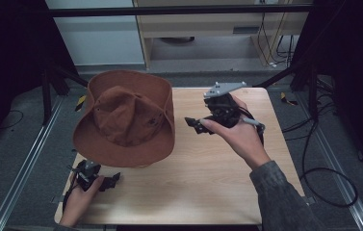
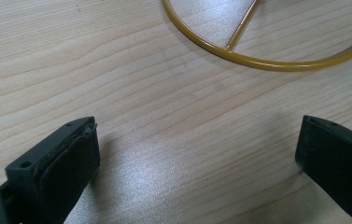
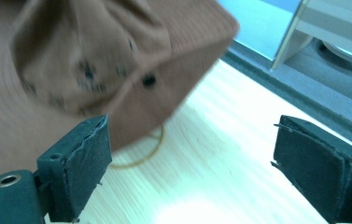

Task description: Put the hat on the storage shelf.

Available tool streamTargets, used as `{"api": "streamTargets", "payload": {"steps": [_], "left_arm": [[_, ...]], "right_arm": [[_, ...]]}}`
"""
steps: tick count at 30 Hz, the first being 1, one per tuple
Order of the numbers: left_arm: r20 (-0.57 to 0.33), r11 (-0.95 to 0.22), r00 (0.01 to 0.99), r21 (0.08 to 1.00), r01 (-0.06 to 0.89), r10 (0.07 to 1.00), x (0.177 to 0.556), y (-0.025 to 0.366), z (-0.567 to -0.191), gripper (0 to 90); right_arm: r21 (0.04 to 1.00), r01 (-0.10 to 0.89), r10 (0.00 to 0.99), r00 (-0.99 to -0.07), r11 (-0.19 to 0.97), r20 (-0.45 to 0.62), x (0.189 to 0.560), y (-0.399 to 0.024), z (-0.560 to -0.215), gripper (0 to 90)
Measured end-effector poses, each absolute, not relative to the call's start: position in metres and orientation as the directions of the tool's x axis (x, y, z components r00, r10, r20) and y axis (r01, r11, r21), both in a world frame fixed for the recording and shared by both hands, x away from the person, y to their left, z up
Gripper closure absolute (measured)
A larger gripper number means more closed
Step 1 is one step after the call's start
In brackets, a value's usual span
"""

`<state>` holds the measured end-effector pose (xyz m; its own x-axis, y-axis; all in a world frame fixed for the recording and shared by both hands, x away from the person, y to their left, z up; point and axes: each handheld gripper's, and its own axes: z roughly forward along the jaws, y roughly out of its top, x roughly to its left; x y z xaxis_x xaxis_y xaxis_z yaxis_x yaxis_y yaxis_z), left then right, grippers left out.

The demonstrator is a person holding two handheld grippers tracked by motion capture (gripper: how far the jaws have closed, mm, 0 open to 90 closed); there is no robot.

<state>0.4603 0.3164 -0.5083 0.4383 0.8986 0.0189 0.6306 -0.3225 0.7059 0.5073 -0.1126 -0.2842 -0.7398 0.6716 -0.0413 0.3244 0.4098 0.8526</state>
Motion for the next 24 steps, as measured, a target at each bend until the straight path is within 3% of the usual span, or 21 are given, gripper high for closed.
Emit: {"api": "streamTargets", "payload": {"steps": [13,24], "left_arm": [[0.020,-0.324,0.440,0.706,0.629,0.898,0.461,0.316,-0.508,0.0],[0.017,-0.319,0.437,0.709,0.628,0.899,0.460,0.316,-0.509,0.0]], "right_arm": [[0.829,0.406,0.711,-0.703,0.385,0.014,0.484,-0.162,-0.382,11.3],[0.722,0.537,0.775,-0.632,0.436,0.003,0.480,-0.179,-0.480,12.0]]}}
